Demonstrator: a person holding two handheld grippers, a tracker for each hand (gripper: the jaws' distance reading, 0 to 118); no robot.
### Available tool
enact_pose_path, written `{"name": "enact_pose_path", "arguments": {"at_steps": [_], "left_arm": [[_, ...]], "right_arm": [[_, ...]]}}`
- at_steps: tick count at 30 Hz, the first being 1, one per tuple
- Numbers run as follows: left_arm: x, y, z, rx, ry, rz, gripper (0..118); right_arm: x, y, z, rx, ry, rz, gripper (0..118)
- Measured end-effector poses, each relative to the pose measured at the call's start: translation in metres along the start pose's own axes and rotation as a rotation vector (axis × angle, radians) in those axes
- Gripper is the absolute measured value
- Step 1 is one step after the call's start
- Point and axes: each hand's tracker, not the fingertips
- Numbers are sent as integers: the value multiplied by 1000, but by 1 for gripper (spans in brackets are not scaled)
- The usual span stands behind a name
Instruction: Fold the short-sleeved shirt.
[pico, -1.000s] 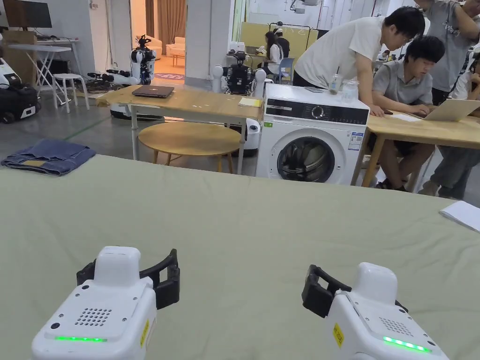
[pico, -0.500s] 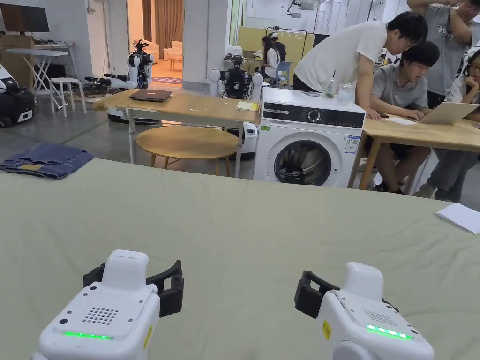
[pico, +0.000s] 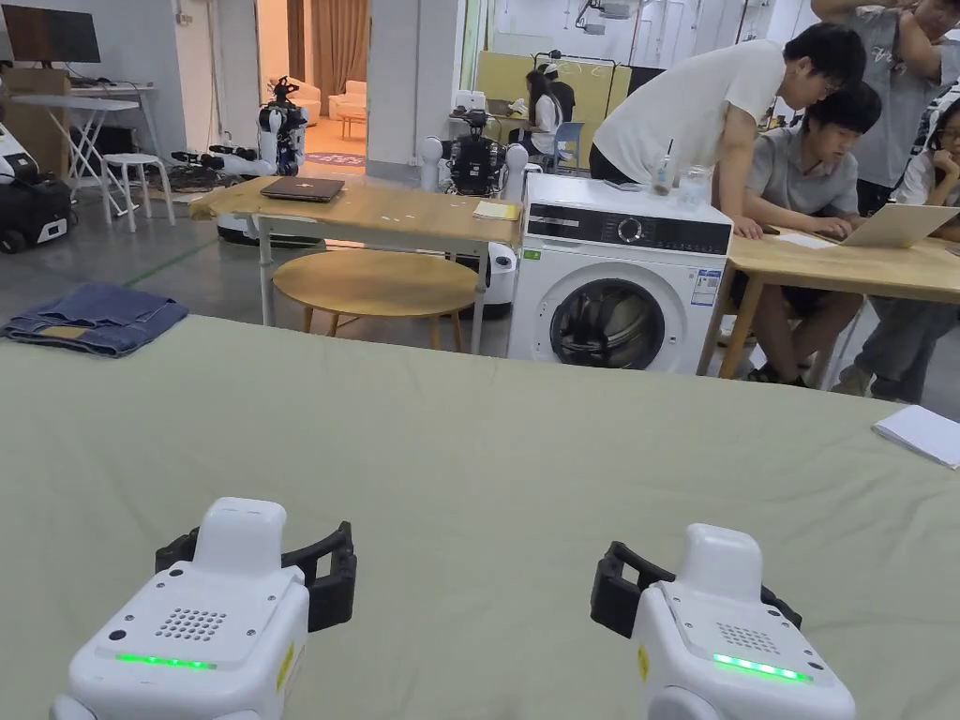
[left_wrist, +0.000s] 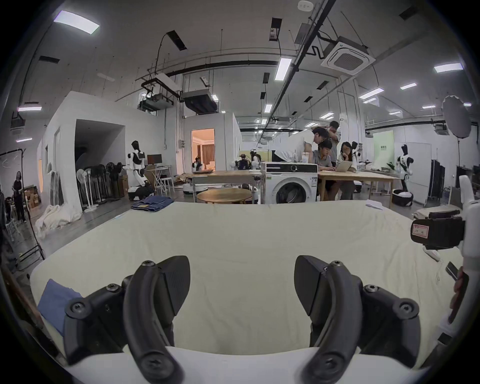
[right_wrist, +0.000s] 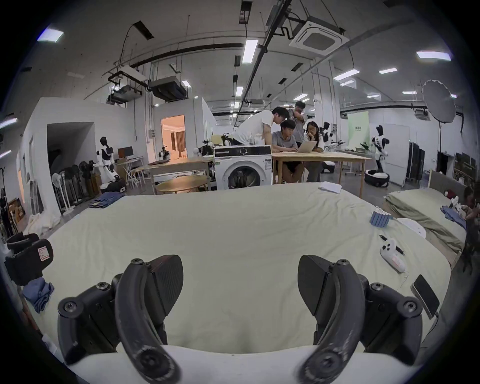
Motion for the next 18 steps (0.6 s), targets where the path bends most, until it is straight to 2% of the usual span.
{"name": "enact_pose_path", "arguments": {"at_steps": [18], "left_arm": [[-2, -2, 0, -19, -21, 22, 84]], "right_arm": [[-1, -3, 2, -6, 22, 17, 93]]}}
